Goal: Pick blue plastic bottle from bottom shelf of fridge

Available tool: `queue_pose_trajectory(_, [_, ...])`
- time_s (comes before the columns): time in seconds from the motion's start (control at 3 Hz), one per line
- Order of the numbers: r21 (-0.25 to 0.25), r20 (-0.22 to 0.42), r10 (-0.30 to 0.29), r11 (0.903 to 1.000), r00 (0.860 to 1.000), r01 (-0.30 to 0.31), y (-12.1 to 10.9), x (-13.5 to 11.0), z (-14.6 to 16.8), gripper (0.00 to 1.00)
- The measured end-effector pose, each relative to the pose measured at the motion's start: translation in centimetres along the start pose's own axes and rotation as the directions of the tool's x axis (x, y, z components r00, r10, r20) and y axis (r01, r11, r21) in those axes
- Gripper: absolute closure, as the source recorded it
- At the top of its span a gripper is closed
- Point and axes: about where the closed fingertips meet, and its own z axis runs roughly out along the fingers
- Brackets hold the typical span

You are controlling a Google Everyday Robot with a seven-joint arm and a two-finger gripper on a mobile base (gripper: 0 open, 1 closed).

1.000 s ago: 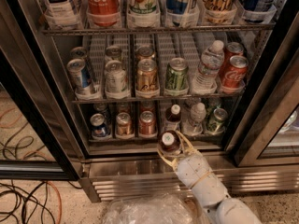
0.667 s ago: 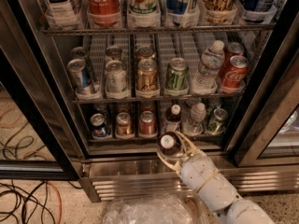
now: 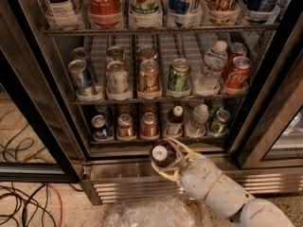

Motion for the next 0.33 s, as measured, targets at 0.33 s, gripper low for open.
queue_pose_trajectory(0.33, [-0.018, 0.005, 0.000, 0.9998, 1.000, 0.001, 0.47, -0.15, 0.03, 1.00])
